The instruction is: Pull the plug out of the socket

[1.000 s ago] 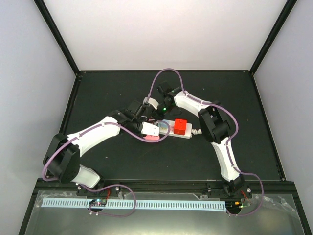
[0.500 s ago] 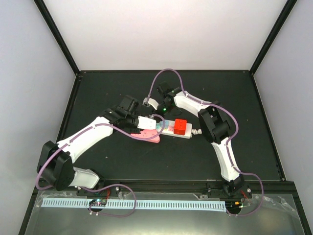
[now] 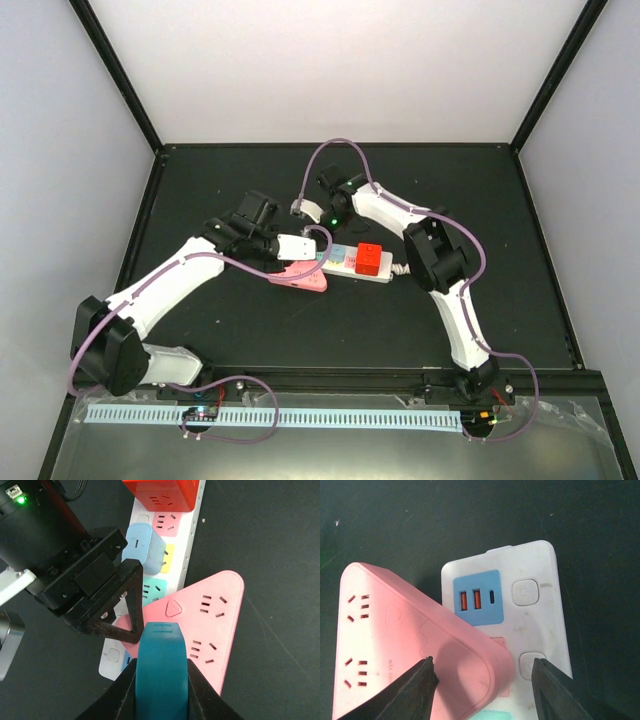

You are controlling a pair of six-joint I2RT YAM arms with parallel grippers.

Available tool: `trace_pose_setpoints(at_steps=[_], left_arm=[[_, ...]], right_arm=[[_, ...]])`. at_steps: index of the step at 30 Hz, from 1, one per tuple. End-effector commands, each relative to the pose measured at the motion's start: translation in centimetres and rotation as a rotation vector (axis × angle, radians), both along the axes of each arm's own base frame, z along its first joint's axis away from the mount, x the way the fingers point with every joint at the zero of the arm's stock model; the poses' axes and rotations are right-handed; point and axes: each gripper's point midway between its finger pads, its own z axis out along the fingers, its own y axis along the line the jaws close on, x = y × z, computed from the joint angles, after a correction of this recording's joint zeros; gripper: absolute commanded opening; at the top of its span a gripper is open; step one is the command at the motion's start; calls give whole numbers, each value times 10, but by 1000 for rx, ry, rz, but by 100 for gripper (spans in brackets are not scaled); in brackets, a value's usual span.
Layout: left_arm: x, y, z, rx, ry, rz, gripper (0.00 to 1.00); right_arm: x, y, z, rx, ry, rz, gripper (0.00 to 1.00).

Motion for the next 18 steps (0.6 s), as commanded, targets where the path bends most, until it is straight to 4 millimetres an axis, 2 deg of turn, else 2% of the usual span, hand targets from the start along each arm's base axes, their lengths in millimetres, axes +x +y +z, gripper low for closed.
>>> trace_pose_setpoints(at_steps=[1, 3, 10, 14, 18], left_arm=[[-8, -1, 30, -99, 27, 29, 1], [-11, 1, 44, -138, 16, 49, 2], [-18, 7, 66, -223, 44, 122, 2], [-26, 14, 81, -273, 68, 163, 2], [-40, 17, 96, -339, 102, 162, 2]], right_arm=[[-4, -5, 6, -64, -4, 14, 58], [-3, 0, 24, -25, -22, 19, 61], [5, 8, 81, 56, -92, 24, 65], [-1, 4, 115, 101, -141, 29, 65], [-9, -6, 139, 120, -193, 36, 65]])
